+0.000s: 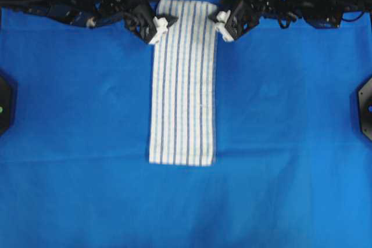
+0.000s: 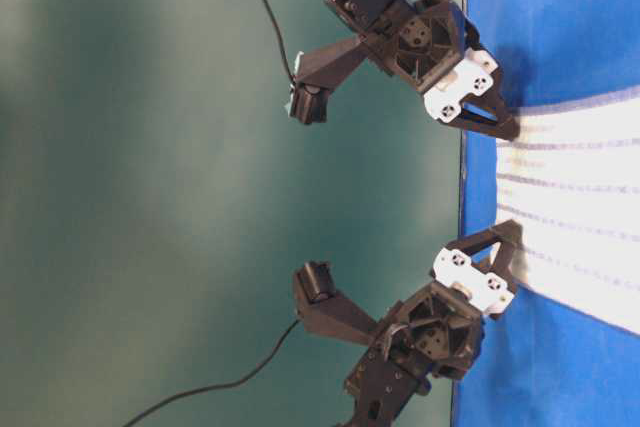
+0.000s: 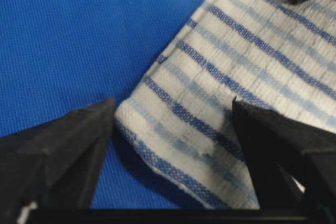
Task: Fold the blue towel.
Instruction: 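Grasp the strip's far end corners with both grippers, then fold the far end toward the near end with both grippers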
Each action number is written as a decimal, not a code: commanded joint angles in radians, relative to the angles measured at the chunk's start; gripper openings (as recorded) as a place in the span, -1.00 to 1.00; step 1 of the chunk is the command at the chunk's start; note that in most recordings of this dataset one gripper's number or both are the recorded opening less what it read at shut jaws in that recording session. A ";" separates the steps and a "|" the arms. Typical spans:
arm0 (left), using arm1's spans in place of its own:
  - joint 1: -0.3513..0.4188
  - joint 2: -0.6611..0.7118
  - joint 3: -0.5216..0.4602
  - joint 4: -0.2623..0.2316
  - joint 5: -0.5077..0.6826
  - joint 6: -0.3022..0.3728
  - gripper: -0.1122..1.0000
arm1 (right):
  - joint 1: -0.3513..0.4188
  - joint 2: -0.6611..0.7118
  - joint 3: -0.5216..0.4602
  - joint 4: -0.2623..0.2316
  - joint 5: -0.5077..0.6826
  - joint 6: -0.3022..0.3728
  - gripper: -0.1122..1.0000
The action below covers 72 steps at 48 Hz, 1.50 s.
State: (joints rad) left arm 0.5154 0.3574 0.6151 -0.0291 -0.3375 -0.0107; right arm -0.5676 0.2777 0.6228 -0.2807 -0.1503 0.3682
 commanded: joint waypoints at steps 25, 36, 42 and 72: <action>-0.031 -0.032 -0.005 0.003 0.008 0.026 -0.69 | 0.026 -0.037 -0.014 -0.006 -0.005 -0.009 -0.67; -0.029 -0.112 -0.012 0.002 0.018 0.064 -0.69 | 0.018 -0.092 -0.011 -0.008 0.000 -0.014 -0.67; -0.029 -0.120 -0.017 0.002 0.018 0.074 -0.69 | 0.018 -0.104 -0.011 -0.008 0.000 -0.012 -0.67; -0.195 -0.241 0.138 0.002 0.051 0.058 -0.69 | 0.210 -0.224 0.107 0.000 0.014 0.002 -0.67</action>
State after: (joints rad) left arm 0.3528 0.1687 0.7424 -0.0276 -0.2838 0.0491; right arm -0.4004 0.0982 0.7164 -0.2853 -0.1319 0.3697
